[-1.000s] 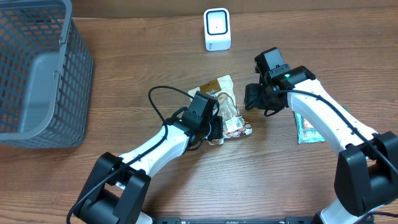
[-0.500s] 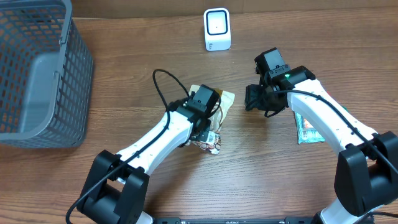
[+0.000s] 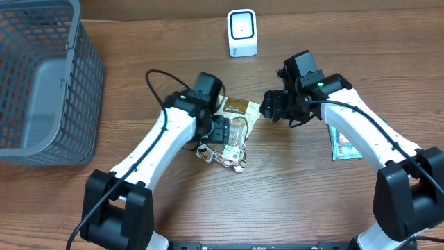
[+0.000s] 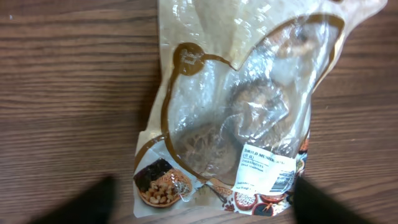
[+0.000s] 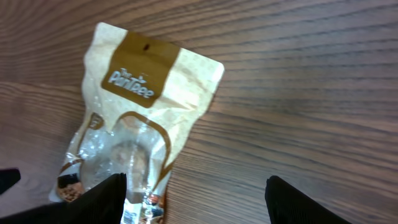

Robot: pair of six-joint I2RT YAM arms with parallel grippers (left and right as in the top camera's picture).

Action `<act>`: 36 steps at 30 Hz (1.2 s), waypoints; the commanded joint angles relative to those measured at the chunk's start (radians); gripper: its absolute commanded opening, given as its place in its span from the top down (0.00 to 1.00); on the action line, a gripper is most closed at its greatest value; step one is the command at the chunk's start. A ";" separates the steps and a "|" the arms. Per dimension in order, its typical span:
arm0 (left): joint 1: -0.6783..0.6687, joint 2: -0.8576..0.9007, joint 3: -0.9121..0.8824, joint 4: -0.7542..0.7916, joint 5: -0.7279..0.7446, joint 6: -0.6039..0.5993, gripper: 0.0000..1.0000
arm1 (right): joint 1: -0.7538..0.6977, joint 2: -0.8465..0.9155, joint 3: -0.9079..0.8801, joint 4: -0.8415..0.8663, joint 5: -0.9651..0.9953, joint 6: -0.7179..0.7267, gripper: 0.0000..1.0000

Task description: Scan the item barcode

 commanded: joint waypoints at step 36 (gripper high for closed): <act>0.117 0.009 -0.293 0.372 0.275 -0.240 0.05 | 0.033 0.001 -0.004 0.020 -0.023 -0.057 0.27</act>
